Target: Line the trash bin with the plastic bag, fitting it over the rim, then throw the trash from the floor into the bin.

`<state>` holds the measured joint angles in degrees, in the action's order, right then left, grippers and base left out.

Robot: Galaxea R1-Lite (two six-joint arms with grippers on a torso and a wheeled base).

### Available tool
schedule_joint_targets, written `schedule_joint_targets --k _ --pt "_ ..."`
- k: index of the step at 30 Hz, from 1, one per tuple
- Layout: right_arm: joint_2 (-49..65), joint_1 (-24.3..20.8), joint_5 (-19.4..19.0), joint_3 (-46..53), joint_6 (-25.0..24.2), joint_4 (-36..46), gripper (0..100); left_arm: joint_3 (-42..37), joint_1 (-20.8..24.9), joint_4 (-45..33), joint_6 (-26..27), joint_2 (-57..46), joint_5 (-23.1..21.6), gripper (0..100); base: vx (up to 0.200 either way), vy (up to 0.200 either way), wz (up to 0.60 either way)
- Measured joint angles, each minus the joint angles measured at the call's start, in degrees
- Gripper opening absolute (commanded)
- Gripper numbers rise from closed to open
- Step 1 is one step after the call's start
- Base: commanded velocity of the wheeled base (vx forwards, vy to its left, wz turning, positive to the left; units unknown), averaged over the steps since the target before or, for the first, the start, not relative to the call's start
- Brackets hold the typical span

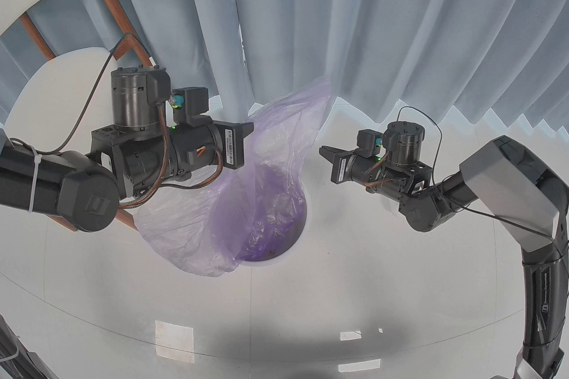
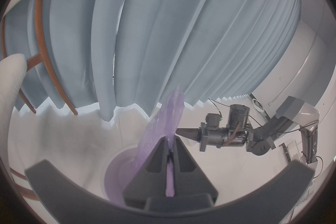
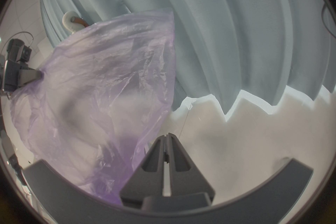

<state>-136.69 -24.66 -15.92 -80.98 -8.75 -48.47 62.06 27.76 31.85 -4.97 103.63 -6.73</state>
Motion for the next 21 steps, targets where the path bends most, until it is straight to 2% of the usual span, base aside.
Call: schedule_joint_targets --k 4,9,15,21 --pt "4.06 -0.94 0.24 7.53 -1.26 1.01 0 1.16 -0.09 0.0 -0.06 0.26 0.17 0 0.0 0.0 0.0" --pt "9.18 -5.96 0.33 20.21 -2.71 1.01 0 2.88 -0.12 -0.05 -0.09 1.19 0.28 0 0.0 0.0 0.0" --pt "12.43 -17.53 0.51 29.66 -5.53 -5.64 0 6.46 0.07 -0.11 -0.09 3.5 0.39 0 0.0 0.0 0.0" --pt "10.24 -26.33 0.82 30.63 -9.34 -9.78 0 8.66 0.02 -0.22 -0.11 5.44 0.44 0 0.0 0.0 0.0"
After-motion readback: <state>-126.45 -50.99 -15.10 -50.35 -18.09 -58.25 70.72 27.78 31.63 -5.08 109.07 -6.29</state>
